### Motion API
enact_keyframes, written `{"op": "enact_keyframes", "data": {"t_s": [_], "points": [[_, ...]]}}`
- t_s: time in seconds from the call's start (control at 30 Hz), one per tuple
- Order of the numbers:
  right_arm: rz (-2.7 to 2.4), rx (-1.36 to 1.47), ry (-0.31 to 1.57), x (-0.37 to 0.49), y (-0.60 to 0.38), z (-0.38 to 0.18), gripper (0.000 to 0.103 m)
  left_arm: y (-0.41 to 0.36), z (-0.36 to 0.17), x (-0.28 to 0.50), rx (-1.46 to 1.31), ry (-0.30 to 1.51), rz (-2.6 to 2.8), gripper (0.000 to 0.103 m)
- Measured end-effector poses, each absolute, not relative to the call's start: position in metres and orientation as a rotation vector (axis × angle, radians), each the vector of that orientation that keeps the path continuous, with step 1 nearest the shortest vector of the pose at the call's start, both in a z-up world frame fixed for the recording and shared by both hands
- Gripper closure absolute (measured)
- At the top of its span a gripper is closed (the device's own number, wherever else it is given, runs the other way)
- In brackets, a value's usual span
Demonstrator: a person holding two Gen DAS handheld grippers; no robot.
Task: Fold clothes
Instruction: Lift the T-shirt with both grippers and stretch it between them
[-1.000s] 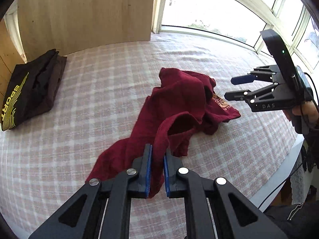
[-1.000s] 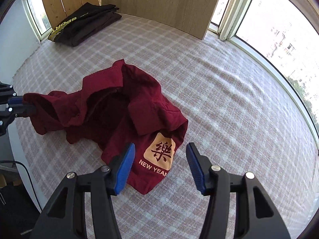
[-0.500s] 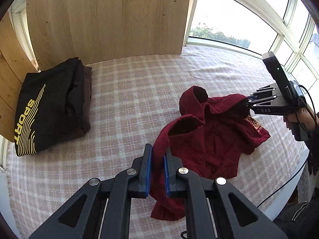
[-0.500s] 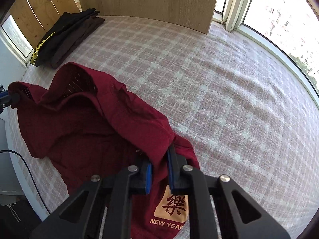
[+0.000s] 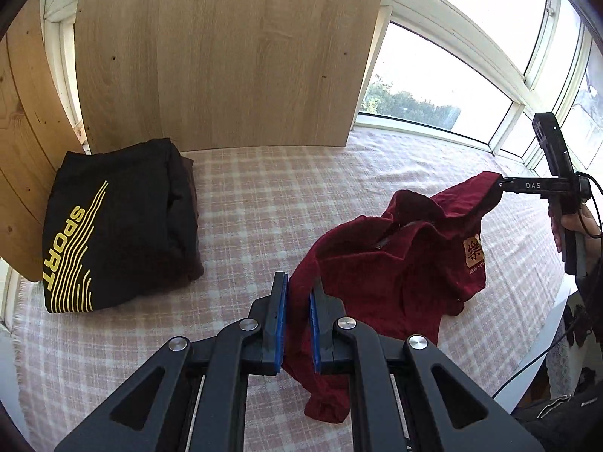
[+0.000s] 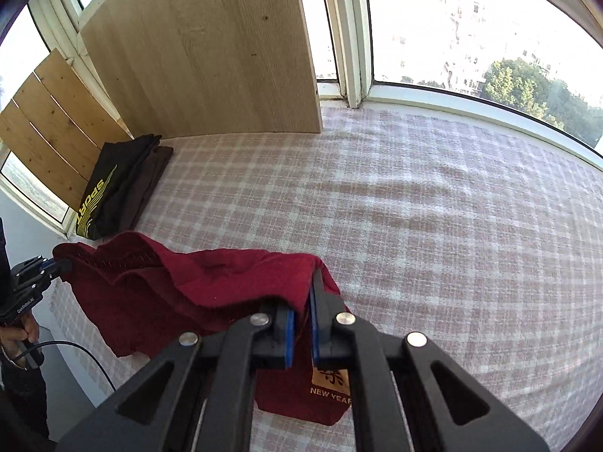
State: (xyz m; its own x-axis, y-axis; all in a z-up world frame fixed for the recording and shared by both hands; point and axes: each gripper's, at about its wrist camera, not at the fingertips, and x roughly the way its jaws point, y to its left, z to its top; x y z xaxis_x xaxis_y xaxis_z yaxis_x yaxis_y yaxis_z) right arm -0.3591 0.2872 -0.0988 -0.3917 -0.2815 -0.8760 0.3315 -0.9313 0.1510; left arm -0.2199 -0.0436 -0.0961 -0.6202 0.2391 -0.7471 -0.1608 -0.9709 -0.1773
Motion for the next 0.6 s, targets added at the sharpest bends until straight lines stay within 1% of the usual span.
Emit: {"op": "enact_keyframes", "data": {"t_s": [0.17, 0.33, 0.47, 0.6], "points": [[-2.47, 1.454, 0.049, -0.312, 0.305, -0.05, 0.097, -0.045, -0.047, -0.184, -1.108, -0.042, 2.612, 0.093], [-2.58, 1.442, 0.027, -0.261, 0.32, -0.004, 0.097, -0.054, -0.012, -0.15, -1.066, -0.016, 2.55, 0.093], [-2.605, 1.469, 0.006, -0.218, 0.317, 0.011, 0.097, -0.061, 0.008, -0.129, -1.062, 0.003, 2.502, 0.093], [-2.6, 1.504, -0.007, -0.205, 0.317, 0.006, 0.097, -0.064, 0.008, -0.132, -1.106, 0.022, 2.481, 0.093]]}}
